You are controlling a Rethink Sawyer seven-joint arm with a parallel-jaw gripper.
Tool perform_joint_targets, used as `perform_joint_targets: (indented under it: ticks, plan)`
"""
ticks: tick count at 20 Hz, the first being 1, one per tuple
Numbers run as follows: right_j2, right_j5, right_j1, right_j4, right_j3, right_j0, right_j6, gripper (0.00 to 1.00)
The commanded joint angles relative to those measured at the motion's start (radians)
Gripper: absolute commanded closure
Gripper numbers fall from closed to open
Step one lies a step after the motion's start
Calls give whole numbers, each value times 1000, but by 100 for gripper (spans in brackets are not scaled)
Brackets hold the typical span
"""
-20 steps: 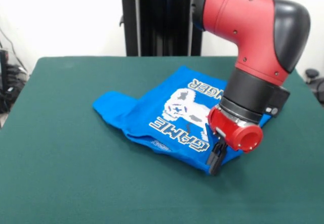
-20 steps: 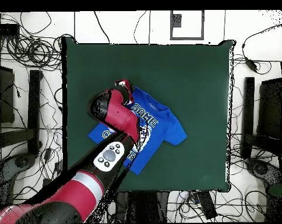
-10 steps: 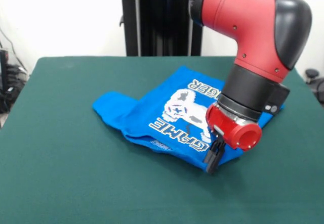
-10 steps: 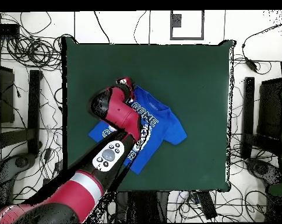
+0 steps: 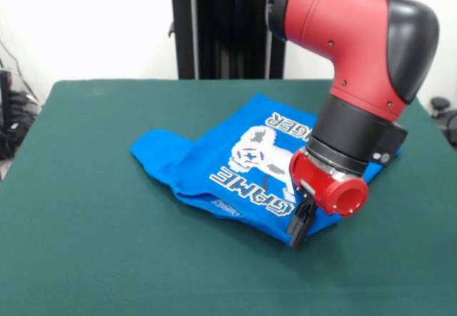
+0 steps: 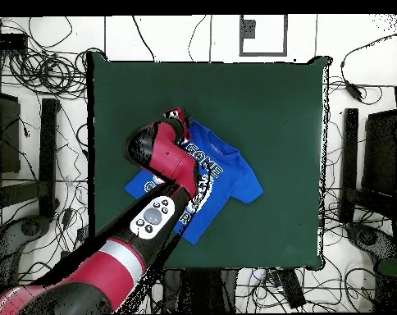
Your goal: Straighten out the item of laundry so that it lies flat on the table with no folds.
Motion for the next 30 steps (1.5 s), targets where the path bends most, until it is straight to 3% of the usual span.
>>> perform_joint_targets:
  ticks: [1,7,8,13,25,29,30]
  plan:
    - [76,82,-15,23,-37,5,222,100]
    - [53,109,-2,23,-49,14,236,100]
    - [47,113,1,29,-50,17,247,0]
    - [22,137,14,28,-63,22,257,0]
    - [77,125,-43,-6,-34,-1,191,0]
    - [199,74,-201,-99,111,-39,24,0]
    - [272,28,-259,-145,169,-76,-41,0]
